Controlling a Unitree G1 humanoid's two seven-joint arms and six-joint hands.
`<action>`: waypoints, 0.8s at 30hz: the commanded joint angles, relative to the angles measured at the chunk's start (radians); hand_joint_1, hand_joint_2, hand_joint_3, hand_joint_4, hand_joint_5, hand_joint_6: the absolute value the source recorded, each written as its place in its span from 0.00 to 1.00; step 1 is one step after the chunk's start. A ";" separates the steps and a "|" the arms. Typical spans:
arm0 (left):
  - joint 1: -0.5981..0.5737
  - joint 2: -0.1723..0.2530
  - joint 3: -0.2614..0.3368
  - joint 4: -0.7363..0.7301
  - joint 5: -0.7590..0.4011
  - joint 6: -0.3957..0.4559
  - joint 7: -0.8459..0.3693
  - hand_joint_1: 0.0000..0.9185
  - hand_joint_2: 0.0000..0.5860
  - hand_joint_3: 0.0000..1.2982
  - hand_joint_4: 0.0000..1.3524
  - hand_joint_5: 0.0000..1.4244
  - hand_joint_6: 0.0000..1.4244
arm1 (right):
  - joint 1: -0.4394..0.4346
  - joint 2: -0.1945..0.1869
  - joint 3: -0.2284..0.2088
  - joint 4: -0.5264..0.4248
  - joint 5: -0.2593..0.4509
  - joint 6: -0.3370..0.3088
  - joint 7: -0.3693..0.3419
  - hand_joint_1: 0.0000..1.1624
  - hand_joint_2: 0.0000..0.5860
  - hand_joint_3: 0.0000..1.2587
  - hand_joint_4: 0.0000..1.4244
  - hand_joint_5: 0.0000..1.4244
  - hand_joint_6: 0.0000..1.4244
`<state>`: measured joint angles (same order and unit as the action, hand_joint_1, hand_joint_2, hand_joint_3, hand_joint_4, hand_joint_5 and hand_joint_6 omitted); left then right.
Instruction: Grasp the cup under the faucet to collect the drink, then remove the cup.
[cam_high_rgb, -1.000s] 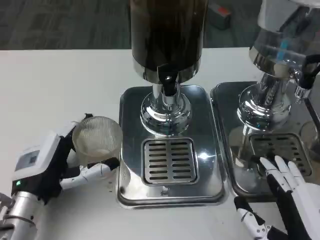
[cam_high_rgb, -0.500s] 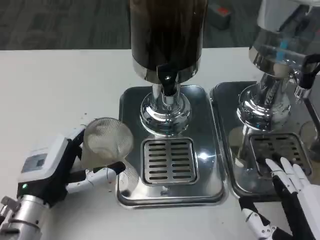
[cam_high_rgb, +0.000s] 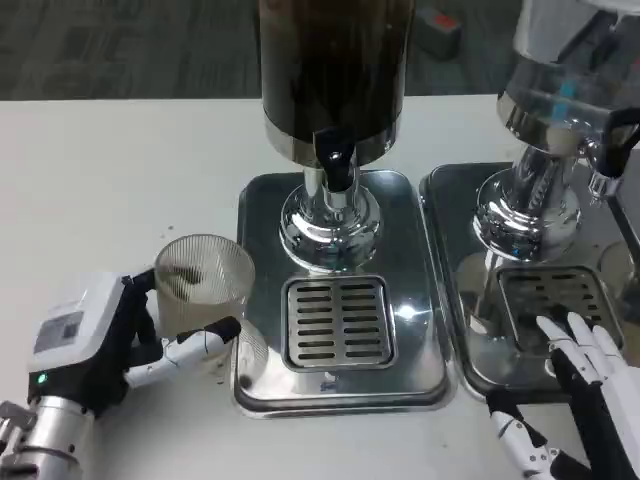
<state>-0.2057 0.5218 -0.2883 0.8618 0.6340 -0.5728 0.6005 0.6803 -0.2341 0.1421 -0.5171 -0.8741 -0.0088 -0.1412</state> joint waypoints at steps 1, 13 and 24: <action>-0.012 -0.015 0.004 0.016 -0.002 0.003 0.018 0.25 0.24 0.45 0.51 0.70 1.00 | 0.001 0.002 -0.006 -0.006 0.008 0.007 0.007 0.18 0.66 0.12 0.03 0.02 0.15; -0.004 -0.029 0.018 0.027 -0.014 -0.010 0.065 0.29 0.24 0.48 0.54 0.72 1.00 | -0.005 0.000 -0.010 -0.004 0.011 0.006 0.008 0.19 0.68 0.12 0.03 0.02 0.15; 0.005 -0.035 0.043 0.038 -0.026 -0.030 0.105 0.29 0.24 0.49 0.56 0.74 1.00 | -0.019 -0.001 -0.008 0.010 0.016 0.003 0.005 0.19 0.69 0.12 0.03 0.02 0.15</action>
<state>-0.2026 0.4925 -0.2661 0.8976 0.6326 -0.5778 0.6711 0.6685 -0.2344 0.1389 -0.5146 -0.8660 -0.0084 -0.1412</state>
